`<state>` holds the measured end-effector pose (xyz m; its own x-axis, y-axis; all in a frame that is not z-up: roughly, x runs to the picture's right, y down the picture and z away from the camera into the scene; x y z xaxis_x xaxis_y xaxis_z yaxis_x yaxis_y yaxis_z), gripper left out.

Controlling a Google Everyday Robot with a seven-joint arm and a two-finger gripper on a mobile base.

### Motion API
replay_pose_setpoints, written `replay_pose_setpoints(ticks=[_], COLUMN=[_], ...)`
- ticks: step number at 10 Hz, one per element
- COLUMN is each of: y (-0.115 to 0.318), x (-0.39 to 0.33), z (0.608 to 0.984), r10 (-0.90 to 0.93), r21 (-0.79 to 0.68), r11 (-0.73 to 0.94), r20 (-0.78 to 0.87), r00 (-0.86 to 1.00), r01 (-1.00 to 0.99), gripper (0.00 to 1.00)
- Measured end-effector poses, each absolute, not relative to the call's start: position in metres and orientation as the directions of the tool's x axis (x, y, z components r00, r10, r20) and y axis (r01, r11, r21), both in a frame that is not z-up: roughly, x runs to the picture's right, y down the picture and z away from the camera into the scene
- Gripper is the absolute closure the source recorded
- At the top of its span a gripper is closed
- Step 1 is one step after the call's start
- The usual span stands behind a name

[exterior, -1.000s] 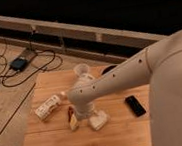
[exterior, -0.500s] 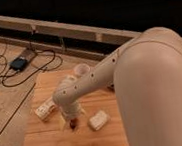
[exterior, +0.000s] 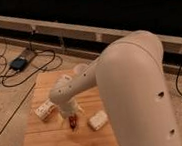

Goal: Place the pepper on the white sponge

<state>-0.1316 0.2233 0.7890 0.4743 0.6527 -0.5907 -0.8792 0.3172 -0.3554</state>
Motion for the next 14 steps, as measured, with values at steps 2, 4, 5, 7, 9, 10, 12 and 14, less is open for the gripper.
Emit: replay_pose_setpoints(ticks=[2, 4, 5, 7, 9, 10, 12, 14], y=[0.224, 0.227, 0.228, 0.228, 0.228, 0.227, 0.221, 0.211], x=[-0.135, -0.139, -0.141, -0.143, -0.143, -0.143, -0.135, -0.128], z=[0.805, 0.817, 0.822, 0.829, 0.834, 0.835, 0.833, 0.819], r10=[0.66, 0.662, 0.661, 0.661, 0.662, 0.662, 0.667, 0.67], r21=[-0.346, -0.343, -0.341, -0.339, -0.335, -0.333, -0.336, -0.349], r11=[0.308, 0.307, 0.309, 0.319, 0.326, 0.329, 0.334, 0.332], r20=[-0.593, -0.594, -0.594, -0.589, -0.587, -0.586, -0.576, -0.566], r00=[0.461, 0.458, 0.458, 0.464, 0.466, 0.468, 0.472, 0.479], r01=[-0.886, -0.888, -0.888, -0.885, -0.884, -0.883, -0.881, -0.876], gripper=[0.2, 0.2, 0.23, 0.43, 0.63, 0.72, 0.94, 1.0])
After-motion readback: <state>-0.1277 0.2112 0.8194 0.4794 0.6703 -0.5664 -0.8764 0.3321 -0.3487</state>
